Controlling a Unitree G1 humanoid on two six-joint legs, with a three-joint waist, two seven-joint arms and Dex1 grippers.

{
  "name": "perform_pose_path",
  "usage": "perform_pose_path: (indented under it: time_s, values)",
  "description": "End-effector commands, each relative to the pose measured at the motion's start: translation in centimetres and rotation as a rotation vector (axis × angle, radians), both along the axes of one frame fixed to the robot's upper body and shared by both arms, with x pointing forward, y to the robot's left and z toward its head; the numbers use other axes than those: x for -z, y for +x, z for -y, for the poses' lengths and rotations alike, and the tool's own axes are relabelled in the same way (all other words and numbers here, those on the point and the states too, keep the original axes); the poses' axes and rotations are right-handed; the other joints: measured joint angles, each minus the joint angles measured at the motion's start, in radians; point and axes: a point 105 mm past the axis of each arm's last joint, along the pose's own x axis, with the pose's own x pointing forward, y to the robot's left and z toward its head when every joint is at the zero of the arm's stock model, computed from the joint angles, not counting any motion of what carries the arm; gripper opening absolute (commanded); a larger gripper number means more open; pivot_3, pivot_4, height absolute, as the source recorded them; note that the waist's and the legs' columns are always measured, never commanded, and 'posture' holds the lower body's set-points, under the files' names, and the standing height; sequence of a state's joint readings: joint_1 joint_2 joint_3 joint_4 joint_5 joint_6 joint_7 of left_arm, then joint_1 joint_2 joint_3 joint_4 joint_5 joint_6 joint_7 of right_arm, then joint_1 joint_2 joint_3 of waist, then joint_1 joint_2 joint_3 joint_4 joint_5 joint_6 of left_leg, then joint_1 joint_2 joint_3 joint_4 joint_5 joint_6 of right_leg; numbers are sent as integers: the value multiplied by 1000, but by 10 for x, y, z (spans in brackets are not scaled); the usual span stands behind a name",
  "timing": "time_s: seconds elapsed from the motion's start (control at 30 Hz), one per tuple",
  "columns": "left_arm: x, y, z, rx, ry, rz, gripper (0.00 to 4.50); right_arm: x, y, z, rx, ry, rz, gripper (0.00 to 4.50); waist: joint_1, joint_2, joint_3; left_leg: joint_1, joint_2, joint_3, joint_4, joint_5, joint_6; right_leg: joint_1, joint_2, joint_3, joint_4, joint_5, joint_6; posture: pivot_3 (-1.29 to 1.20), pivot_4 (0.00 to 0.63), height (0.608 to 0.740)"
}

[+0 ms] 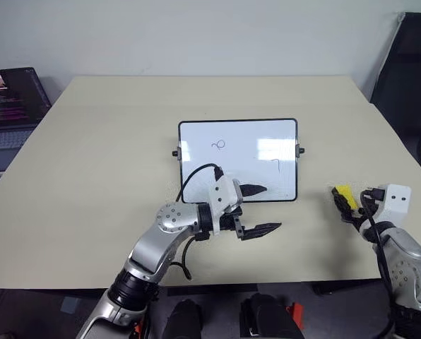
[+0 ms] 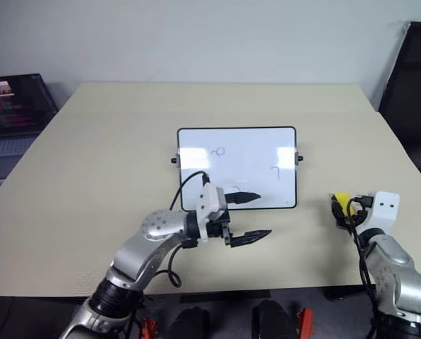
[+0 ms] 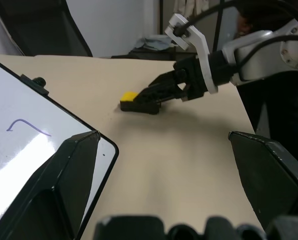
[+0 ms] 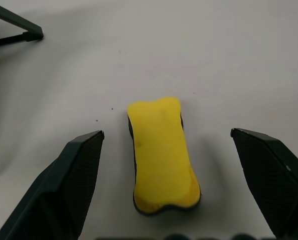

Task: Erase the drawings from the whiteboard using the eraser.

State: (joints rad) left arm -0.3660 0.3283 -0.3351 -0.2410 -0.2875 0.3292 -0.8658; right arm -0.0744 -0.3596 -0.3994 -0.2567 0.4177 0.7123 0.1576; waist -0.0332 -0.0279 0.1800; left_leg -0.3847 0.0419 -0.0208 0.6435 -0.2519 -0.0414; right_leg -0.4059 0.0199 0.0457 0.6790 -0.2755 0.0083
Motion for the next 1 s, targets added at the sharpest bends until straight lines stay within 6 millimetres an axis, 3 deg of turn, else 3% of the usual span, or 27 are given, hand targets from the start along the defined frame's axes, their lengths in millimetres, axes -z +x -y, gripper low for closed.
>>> perform_pose_path:
  time_s: [0.03, 0.47, 1.0]
  values:
    - [-6, 1, -2, 3, -5, 22, 4500, -8, 4, -1, -18, -10, 26, 4469, 0, 0, 0, 0, 0, 0, 0, 0, 0, 0, 0, 0, 0, 0, 0, 0, 150, 740]
    - [1, 1, -5, -29, 64, 66, 4500, 5, 6, -13, -30, 56, -9, 4469, 0, 0, 0, 0, 1, 0, 0, 0, 0, 0, 0, 0, 0, 0, 0, 0, 150, 740]
    - [0, 4, -5, -45, 51, 64, 4500, -3, 10, 3, 24, 5, 17, 4469, 1, 0, 0, 0, 1, 0, -1, 0, 0, 0, 0, 0, 0, 0, 0, 0, 150, 740]
